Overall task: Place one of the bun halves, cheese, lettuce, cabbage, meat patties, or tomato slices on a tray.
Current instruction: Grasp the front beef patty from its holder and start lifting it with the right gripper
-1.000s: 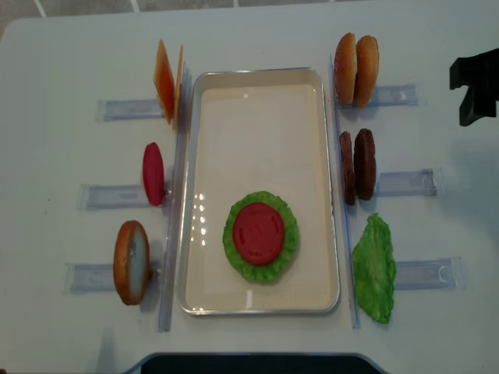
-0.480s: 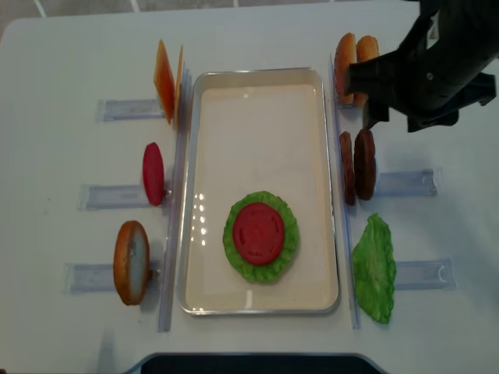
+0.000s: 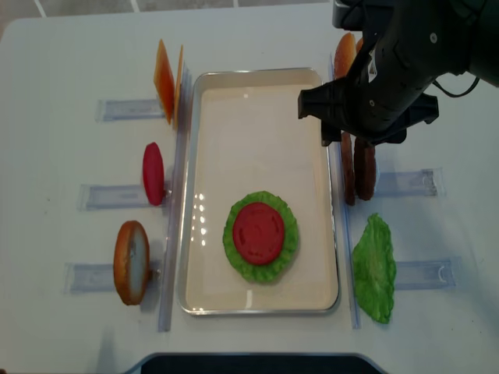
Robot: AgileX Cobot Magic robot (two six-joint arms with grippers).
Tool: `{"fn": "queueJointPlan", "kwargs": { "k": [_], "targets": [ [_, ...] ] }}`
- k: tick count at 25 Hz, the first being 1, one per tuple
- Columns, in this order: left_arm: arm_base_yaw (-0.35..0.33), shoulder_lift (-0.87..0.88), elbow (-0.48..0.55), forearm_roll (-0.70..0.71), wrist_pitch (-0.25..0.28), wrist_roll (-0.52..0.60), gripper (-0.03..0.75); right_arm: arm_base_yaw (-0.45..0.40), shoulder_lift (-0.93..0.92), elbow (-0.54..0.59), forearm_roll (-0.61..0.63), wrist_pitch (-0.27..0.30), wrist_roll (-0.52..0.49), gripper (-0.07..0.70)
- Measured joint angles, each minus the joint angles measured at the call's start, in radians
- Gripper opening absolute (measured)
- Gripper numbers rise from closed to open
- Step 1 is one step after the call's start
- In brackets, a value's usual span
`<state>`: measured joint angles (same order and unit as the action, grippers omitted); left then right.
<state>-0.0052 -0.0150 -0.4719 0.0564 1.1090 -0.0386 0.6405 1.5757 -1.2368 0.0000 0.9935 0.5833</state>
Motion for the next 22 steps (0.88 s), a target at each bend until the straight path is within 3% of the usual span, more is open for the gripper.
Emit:
{"fn": "queueJointPlan", "kwargs": {
  "k": [22],
  "targets": [
    [0.000,0.000,0.000,0.000,0.000,0.000,-0.001,0.000,0.148,0.000,0.000,-0.020,-0.073,0.461]
  ]
}}
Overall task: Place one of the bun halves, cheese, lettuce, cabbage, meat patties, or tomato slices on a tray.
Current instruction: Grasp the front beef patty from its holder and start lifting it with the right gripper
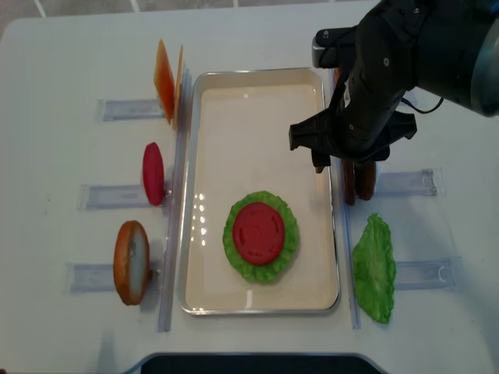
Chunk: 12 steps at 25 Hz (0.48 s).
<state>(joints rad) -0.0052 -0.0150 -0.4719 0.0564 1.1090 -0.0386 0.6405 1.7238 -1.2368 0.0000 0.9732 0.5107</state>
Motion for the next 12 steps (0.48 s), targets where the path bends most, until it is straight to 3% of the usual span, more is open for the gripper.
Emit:
{"fn": "queueJointPlan", "kwargs": {
  "k": [8,12],
  "targets": [
    [0.000,0.000,0.000,0.000,0.000,0.000,-0.001,0.000,0.046,0.000,-0.031,-0.013,-0.002,0.451],
    [0.000,0.000,0.000,0.000,0.000,0.000,-0.001,0.000,0.067,0.000,-0.053,-0.014,-0.002,0.356]
  ]
}}
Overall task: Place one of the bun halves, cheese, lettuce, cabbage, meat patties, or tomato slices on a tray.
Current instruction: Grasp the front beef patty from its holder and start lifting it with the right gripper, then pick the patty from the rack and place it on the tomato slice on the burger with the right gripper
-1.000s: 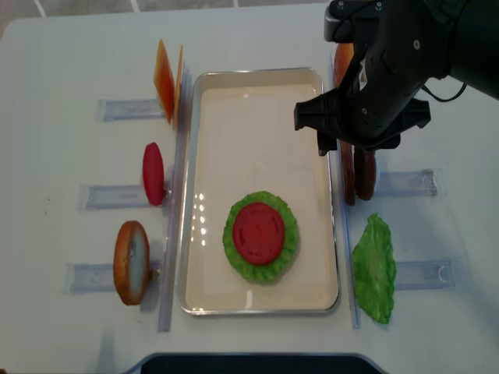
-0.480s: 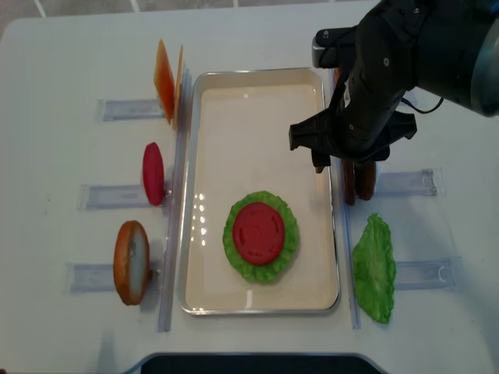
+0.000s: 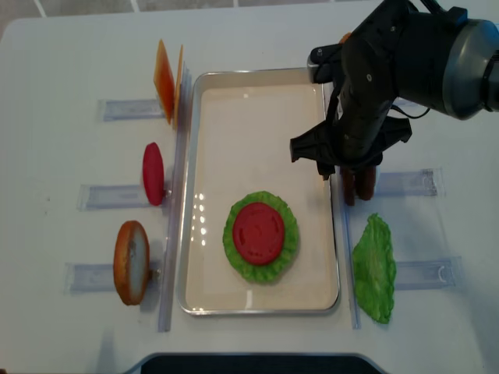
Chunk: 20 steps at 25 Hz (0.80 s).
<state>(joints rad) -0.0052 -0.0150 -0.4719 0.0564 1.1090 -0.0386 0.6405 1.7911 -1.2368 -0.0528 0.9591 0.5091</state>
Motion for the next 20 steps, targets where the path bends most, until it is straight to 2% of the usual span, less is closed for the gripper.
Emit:
{"fn": "queueJointPlan", "kwargs": {
  "k": [3,5,14,20],
  "targets": [
    [0.000,0.000,0.000,0.000,0.000,0.000,-0.001,0.000,0.007,0.000,-0.021,0.000,0.000,0.234],
    [0.000,0.000,0.000,0.000,0.000,0.000,-0.001,0.000,0.007,0.000,-0.034,0.005,0.001,0.188],
    [0.000,0.000,0.000,0.000,0.000,0.000,-0.001,0.000,-0.007,-0.001,-0.059,0.015,0.003,0.165],
    [0.000,0.000,0.000,0.000,0.000,0.000,-0.001,0.000,-0.097,-0.001,-0.056,0.035,0.000,0.153]
  ]
}}
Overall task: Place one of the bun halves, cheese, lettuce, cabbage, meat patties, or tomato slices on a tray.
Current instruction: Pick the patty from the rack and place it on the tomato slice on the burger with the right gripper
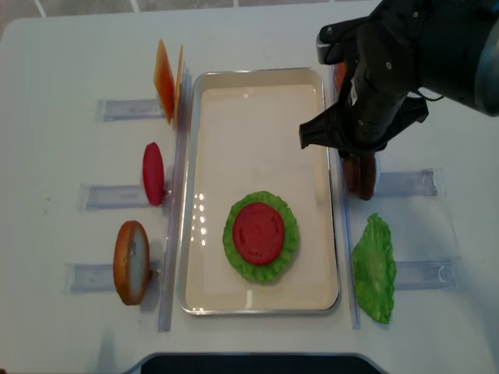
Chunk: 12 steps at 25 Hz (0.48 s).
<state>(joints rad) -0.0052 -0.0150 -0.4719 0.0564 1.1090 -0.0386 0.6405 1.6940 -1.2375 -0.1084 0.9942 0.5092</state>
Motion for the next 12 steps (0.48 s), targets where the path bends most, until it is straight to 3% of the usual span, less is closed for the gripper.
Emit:
{"fn": "queueJointPlan", "kwargs": {
  "k": [6,12],
  "targets": [
    [0.000,0.000,0.000,0.000,0.000,0.000,-0.001,0.020,-0.129,0.000,0.045,0.026,-0.019,0.151],
    [0.000,0.000,0.000,0.000,0.000,0.000,-0.001,0.020,-0.257,0.000,0.262,0.020,-0.167,0.151]
  ]
}}
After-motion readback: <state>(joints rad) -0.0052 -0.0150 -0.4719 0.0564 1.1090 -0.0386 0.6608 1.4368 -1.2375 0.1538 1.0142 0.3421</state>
